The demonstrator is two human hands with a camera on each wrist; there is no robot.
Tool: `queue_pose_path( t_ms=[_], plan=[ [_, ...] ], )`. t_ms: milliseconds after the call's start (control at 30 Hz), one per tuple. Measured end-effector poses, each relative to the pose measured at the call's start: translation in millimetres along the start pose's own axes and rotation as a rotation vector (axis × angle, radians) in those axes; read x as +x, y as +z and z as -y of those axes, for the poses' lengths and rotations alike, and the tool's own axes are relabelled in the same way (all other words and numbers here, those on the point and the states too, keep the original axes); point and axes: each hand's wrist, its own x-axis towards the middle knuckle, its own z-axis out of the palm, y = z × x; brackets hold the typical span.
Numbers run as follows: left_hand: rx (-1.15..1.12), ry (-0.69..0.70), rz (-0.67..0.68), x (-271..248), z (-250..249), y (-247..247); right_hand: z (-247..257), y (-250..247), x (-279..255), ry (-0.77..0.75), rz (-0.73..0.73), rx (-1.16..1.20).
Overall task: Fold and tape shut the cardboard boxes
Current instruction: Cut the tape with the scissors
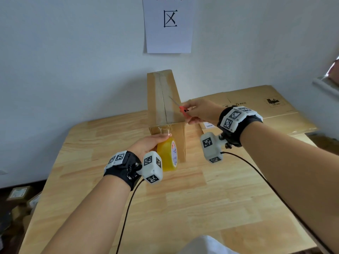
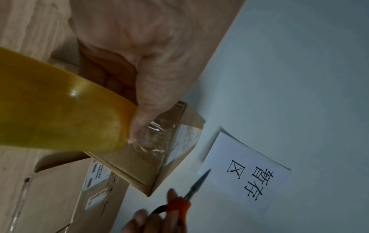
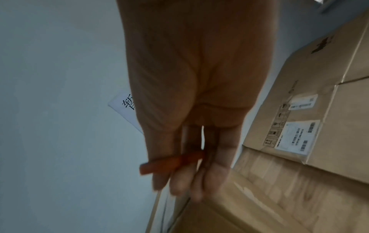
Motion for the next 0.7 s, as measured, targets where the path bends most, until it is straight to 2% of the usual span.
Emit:
queue_pose_path(
  t_ms=[100,167,300,467,567,700],
  plan=[
    [-0.061,-0.015,0.013,3.6,0.6,-1.4,-7.2,-8.5,-2.0,0.138,0.248,-0.12],
    [-0.094,-0.007,0.002,4.4,-0.4,-0.2,-14.0,-12.1,-1.9,0.206,0.353,-0.178],
    [-0.066,-0.006,0.02,4.9,-0.2,0.5,-24.4,-11.8,-1.2,0.267,0.367,-0.242],
    [-0.043,-0.005,0.067,2.5,-1.3,1.0,-25.7,-5.8,1.5,0.361,0.472,-0.541],
    [-0.018,-0.008,0.051,4.0,0.1,-2.6,-21.0,-3.7,5.5,0.411,0.512,-0.572],
    [0.002,-0.019,0.026,5.9,1.3,-7.1,-17.2,-4.2,7.6,0.431,0.495,-0.578]
  ],
)
